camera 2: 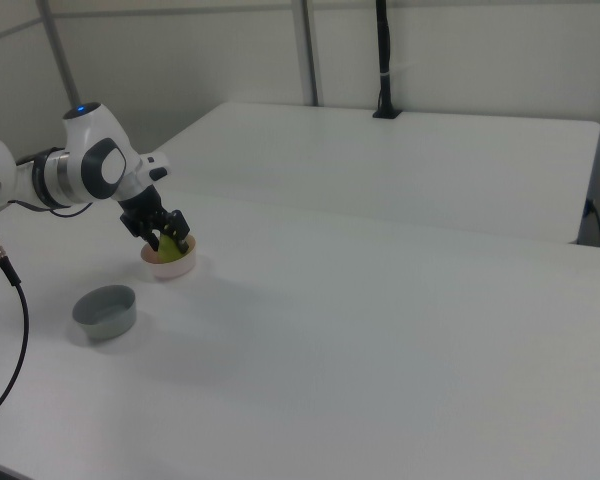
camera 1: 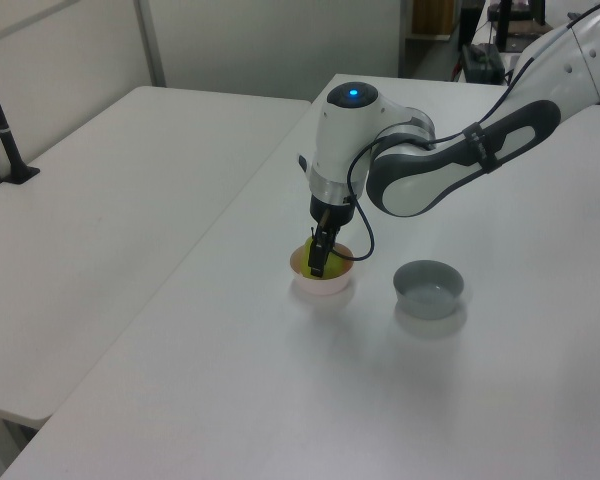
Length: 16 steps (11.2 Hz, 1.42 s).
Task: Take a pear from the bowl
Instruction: 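Lower the gripper into the pink bowl and close on the pear, then lift the pear out of the bowl and carry it away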
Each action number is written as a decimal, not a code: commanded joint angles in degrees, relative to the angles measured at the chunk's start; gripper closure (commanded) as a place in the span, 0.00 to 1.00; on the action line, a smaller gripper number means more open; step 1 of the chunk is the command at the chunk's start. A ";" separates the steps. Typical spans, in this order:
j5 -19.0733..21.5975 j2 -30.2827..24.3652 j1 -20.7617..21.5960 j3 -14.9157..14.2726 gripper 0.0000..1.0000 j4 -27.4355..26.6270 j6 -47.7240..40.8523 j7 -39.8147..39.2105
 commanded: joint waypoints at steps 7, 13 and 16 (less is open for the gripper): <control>-3.11 -20.15 -12.54 6.39 0.59 -5.01 -9.61 -4.87; -4.69 -28.71 -30.39 12.02 0.59 -17.74 -14.06 -19.84; -4.78 -27.83 -33.05 12.02 0.59 -20.21 -13.35 -22.75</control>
